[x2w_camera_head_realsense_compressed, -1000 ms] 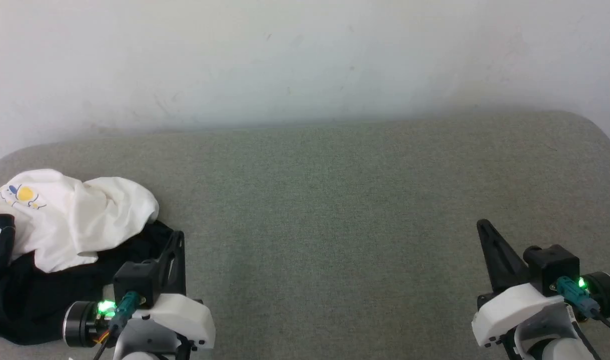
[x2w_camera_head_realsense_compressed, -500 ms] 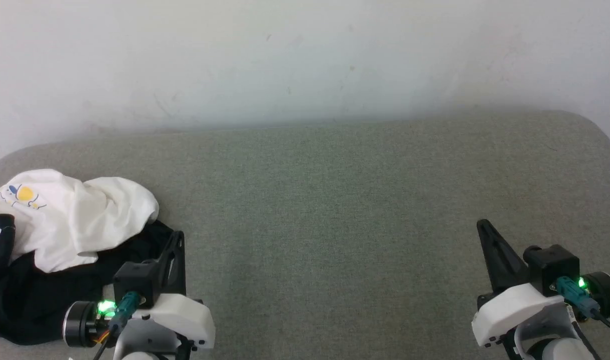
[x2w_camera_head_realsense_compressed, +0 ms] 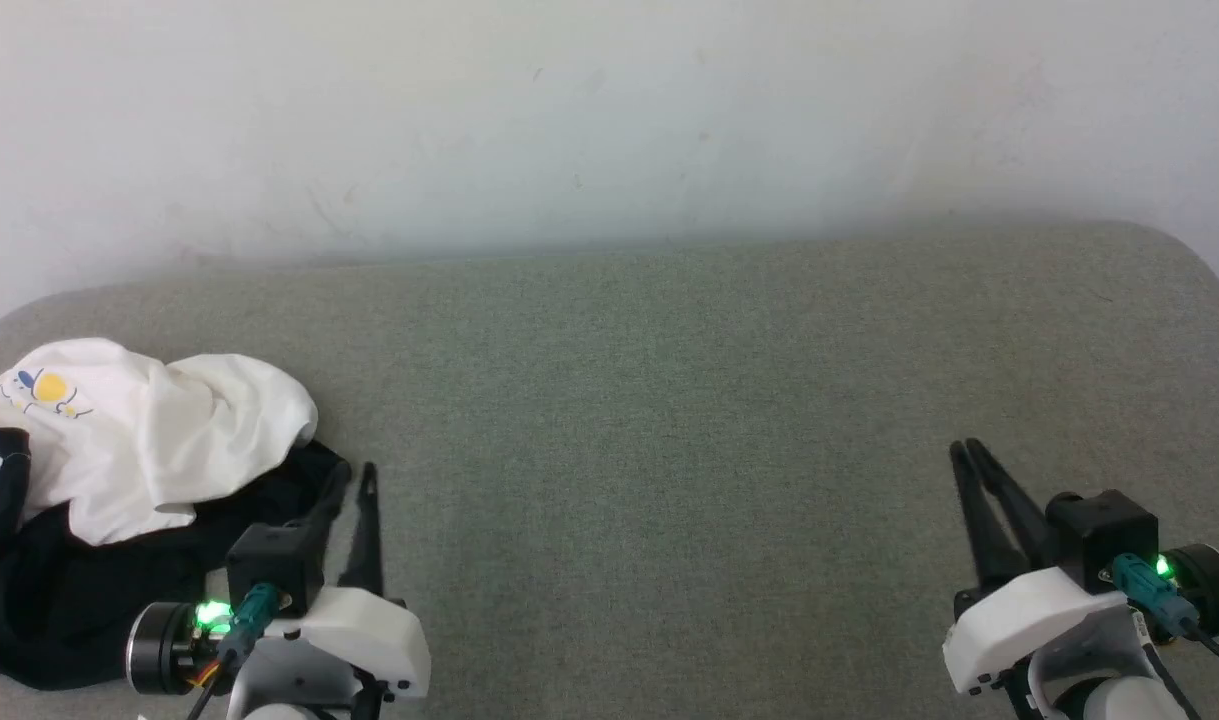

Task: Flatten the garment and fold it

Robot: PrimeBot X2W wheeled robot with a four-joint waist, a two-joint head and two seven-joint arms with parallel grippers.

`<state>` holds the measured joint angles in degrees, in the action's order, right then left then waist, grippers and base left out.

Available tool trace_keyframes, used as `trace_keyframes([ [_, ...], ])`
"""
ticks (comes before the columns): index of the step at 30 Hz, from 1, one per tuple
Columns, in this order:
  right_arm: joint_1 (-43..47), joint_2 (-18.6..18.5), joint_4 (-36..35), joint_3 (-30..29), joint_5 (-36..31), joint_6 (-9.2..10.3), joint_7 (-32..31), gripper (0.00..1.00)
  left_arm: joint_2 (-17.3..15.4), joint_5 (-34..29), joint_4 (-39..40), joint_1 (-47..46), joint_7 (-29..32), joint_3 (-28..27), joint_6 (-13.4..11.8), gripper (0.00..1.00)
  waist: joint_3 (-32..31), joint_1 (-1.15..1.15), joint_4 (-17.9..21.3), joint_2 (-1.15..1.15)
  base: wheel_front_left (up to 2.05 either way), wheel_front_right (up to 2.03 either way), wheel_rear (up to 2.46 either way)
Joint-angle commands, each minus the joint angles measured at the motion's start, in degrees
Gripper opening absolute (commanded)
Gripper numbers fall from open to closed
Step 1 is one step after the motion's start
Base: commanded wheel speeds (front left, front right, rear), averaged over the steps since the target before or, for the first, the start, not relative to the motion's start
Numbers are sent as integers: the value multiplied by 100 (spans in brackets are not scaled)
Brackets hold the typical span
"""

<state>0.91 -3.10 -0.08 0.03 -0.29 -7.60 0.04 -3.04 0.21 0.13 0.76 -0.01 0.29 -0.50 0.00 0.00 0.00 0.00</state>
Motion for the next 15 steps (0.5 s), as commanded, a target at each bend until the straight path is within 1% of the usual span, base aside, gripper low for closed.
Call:
trace_keyframes([
  [1,1,-1,0,-2,2,0,2,100,0,1,1,1,-2,0,0,100,0,0,0,0,0,0,0],
  [15,78,1,-60,-153,153,1,141,100,1,80,110,125,-142,-17,43,100,7,0,-16,0,0,0,0],
])
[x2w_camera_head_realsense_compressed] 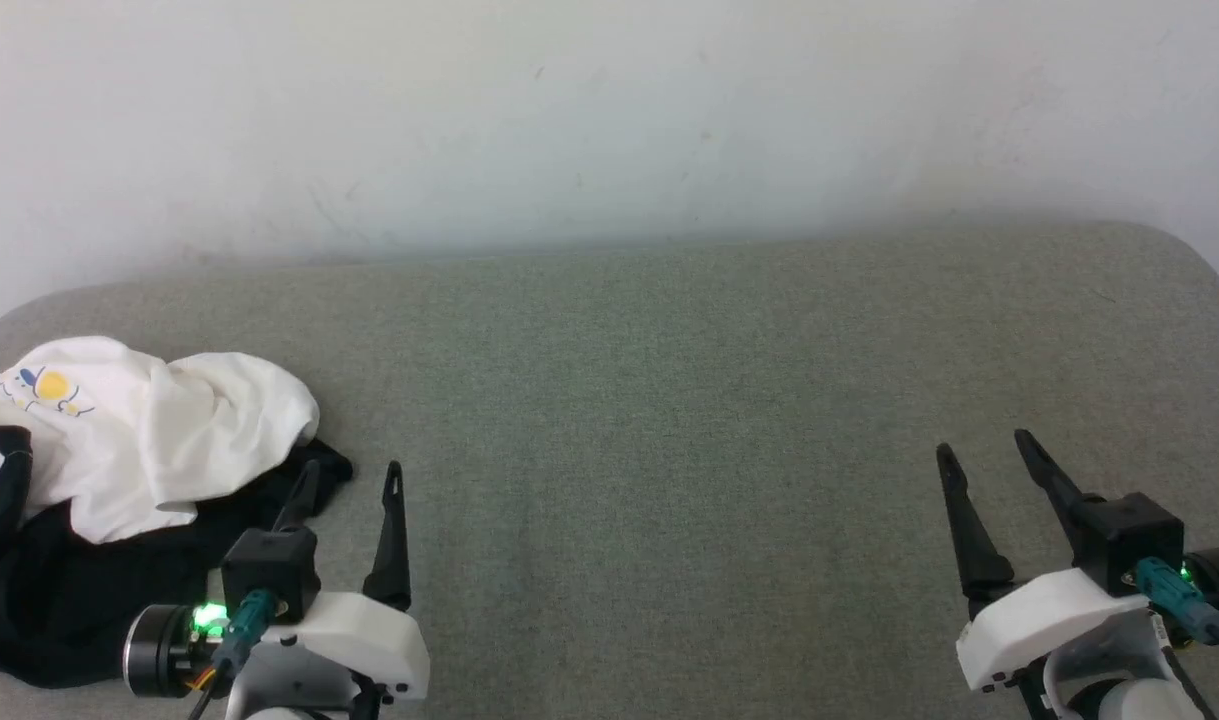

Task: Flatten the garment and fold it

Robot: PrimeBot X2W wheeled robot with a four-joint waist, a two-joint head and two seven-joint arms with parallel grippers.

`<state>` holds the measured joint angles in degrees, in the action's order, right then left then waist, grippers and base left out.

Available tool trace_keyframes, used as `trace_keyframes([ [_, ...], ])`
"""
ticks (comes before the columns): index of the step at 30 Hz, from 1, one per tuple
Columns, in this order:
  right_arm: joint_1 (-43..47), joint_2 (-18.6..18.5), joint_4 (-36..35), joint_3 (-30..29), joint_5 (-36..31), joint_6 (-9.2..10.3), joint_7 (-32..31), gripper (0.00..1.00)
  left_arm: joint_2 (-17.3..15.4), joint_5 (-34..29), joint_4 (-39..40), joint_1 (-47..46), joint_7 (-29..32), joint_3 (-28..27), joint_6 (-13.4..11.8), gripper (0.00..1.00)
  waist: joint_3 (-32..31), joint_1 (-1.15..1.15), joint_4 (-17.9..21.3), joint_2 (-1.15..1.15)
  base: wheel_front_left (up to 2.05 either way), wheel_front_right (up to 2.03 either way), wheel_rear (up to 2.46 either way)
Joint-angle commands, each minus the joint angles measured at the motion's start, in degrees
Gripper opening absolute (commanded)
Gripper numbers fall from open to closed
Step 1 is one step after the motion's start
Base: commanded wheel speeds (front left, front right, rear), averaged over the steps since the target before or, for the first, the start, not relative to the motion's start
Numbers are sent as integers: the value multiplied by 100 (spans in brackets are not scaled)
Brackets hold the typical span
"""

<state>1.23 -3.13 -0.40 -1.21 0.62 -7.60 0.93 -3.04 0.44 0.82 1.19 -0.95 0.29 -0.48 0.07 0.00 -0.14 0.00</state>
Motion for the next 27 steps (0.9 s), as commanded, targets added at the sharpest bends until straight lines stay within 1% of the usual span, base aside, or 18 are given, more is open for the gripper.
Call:
trace_keyframes([
  [1,51,4,-33,-44,69,1,64,100,1,64,50,93,-59,-18,44,100,1,0,-3,0,0,0,0],
  [15,123,6,-116,-210,153,2,220,100,3,179,174,208,-215,-38,60,100,35,0,-72,0,0,0,0],
  [27,165,8,-206,-304,188,3,363,100,5,287,277,286,-359,-31,54,100,104,0,-277,0,0,0,0],
])
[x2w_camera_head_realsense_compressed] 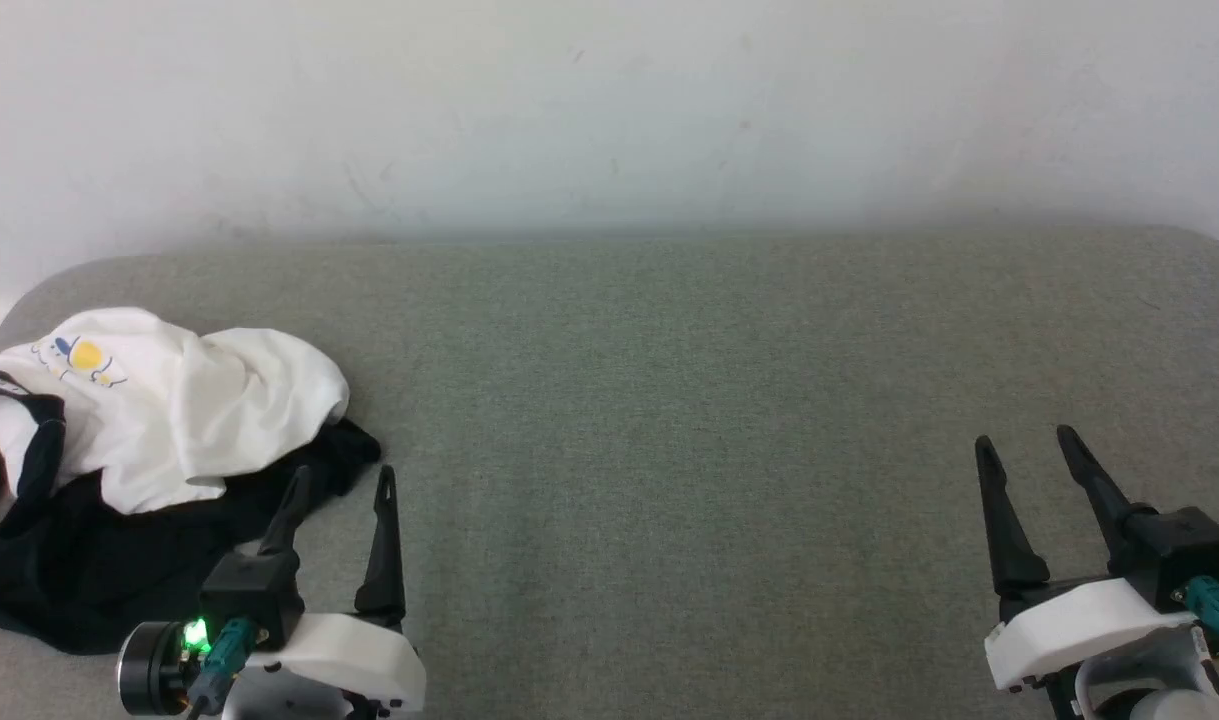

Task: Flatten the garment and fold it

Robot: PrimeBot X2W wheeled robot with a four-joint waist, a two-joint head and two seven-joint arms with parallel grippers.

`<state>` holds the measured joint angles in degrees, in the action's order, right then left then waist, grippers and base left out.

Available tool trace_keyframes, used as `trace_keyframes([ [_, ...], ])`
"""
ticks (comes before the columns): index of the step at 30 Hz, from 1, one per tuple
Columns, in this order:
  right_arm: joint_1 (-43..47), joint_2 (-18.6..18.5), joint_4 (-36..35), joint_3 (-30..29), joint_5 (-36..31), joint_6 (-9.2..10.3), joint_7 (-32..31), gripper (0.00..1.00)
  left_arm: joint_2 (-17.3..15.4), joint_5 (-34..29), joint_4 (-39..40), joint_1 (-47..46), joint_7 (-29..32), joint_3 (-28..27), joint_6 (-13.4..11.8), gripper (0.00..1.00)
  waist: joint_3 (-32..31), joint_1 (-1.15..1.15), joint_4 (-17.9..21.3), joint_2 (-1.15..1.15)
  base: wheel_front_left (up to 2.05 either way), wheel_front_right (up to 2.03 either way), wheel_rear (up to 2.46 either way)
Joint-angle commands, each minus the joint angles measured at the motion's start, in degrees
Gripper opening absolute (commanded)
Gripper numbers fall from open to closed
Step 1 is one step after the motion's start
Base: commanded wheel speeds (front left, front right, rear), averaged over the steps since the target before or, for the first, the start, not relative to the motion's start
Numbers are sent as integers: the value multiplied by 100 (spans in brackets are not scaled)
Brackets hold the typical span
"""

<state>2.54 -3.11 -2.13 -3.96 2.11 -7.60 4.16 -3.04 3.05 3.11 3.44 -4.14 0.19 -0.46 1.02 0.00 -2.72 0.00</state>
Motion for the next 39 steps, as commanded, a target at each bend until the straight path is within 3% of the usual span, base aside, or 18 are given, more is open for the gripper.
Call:
trace_keyframes([
  [1,39,7,-39,-34,40,3,52,100,5,37,55,69,-52,-21,50,100,13,0,-45,0,0,0,0],
  [39,220,15,-215,-12,37,7,507,100,10,515,381,422,-507,-17,-83,100,126,0,-1613,0,0,0,0],
])
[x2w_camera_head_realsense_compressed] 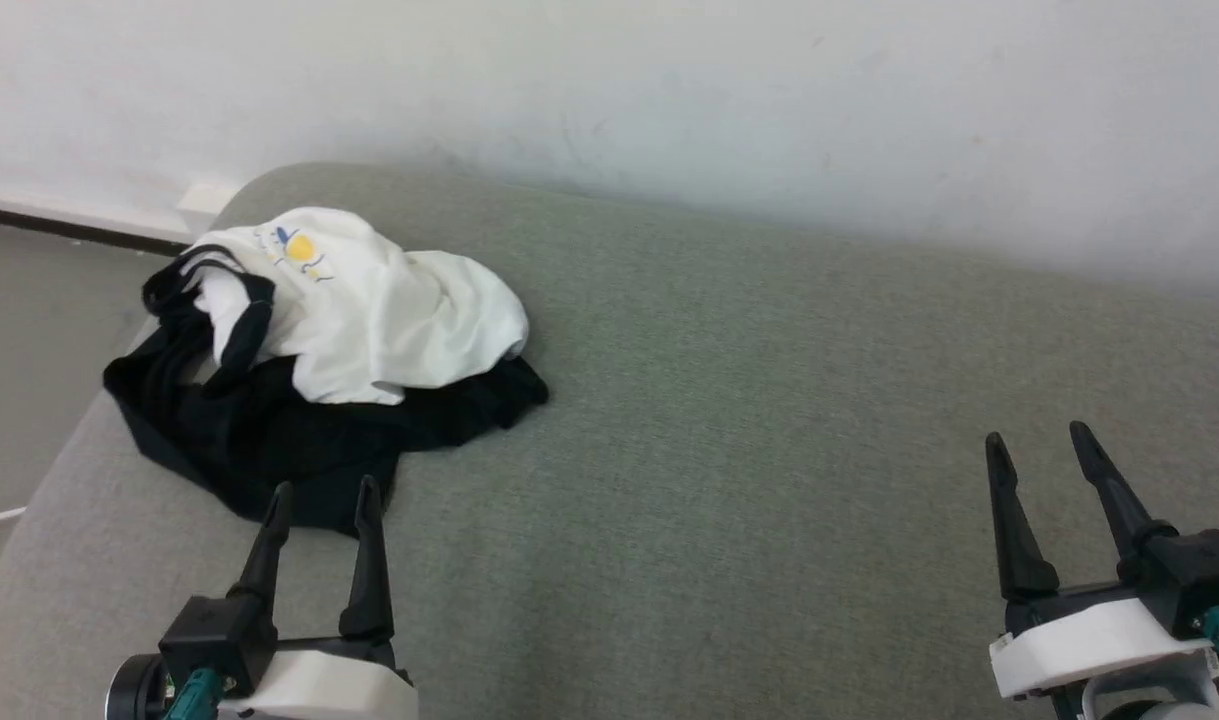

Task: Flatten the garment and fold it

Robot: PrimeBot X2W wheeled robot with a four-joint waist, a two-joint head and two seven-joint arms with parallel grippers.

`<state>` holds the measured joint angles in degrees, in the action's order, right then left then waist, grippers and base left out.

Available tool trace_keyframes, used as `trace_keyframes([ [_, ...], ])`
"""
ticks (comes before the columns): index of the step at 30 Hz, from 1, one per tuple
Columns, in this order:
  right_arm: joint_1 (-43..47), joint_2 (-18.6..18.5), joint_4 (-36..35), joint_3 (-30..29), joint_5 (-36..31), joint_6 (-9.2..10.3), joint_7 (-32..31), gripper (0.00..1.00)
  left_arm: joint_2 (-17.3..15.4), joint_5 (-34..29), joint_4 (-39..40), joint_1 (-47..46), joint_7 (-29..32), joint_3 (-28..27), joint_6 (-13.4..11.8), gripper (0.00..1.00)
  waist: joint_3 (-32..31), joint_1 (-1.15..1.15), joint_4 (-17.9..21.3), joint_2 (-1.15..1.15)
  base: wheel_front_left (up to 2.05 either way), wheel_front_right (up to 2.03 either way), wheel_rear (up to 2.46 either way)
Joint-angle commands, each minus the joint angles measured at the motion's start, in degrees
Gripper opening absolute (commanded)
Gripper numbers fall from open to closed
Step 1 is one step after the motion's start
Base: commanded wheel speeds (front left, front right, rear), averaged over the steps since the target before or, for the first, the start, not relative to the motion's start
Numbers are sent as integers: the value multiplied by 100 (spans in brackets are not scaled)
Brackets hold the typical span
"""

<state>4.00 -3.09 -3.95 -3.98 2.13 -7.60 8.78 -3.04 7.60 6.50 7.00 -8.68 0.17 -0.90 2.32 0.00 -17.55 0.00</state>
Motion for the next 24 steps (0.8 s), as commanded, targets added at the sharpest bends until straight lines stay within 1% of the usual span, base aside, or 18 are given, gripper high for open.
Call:
trace_keyframes([
  [1,80,13,-36,-2,35,7,56,100,10,72,50,81,-65,-16,-43,100,-4,0,-179,0,0,0,0],
  [14,129,15,-48,127,0,8,211,100,12,272,143,245,-220,-35,-87,100,18,0,-817,0,0,0,0],
  [24,200,17,-42,164,-11,9,331,100,13,421,244,407,-340,5,-174,100,32,0,-1213,0,0,0,0],
])
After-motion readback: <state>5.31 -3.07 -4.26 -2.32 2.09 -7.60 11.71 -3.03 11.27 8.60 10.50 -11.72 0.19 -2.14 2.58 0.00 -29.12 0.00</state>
